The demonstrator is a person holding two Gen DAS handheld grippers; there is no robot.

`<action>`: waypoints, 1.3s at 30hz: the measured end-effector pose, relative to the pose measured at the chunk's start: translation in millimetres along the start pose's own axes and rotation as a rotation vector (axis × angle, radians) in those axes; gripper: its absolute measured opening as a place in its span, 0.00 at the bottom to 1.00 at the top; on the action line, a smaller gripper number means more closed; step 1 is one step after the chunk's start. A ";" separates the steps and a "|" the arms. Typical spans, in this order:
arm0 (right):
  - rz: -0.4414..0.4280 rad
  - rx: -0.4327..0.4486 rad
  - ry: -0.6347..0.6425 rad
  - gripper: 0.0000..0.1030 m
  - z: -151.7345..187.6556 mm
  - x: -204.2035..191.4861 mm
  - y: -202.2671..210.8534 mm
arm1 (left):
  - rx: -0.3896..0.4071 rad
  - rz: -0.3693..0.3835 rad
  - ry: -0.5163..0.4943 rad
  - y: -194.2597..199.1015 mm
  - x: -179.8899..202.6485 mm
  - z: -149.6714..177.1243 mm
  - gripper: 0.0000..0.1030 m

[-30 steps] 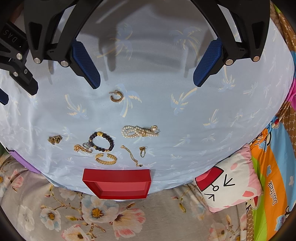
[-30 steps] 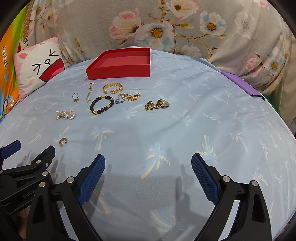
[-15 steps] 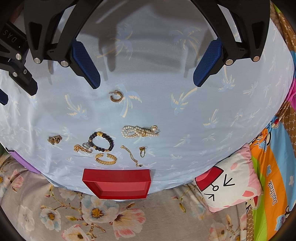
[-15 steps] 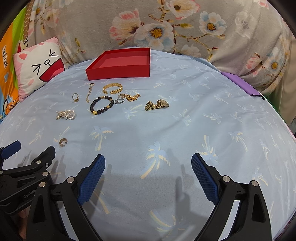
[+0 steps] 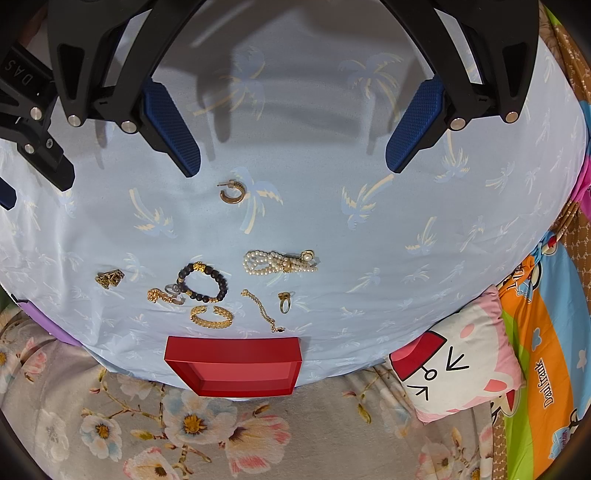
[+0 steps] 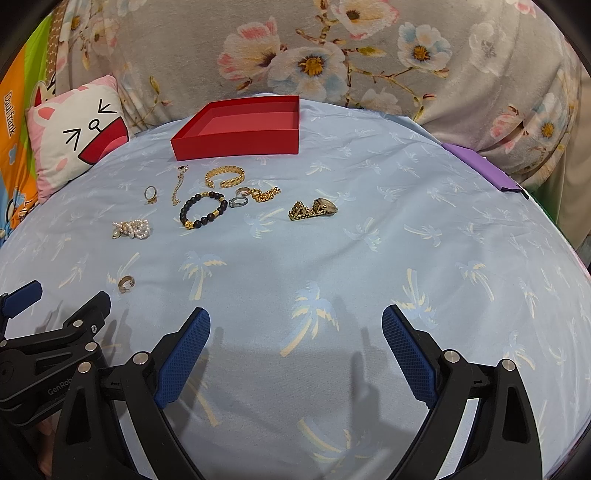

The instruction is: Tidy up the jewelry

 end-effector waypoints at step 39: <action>-0.047 0.023 0.040 0.90 -38.5 42.9 11.5 | -0.061 0.101 -0.060 -5.2 -10.8 -55.5 0.95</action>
Point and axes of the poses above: each gripper's, at about its wrist camera, not at the fingertips, and y roughly against the way its jaws point, x to its right, z to its underside, the point moved 10 cm from there along -y, roughly the way its jaws point, and after that the axes turned 9 degrees about y, right-handed, at the moved point
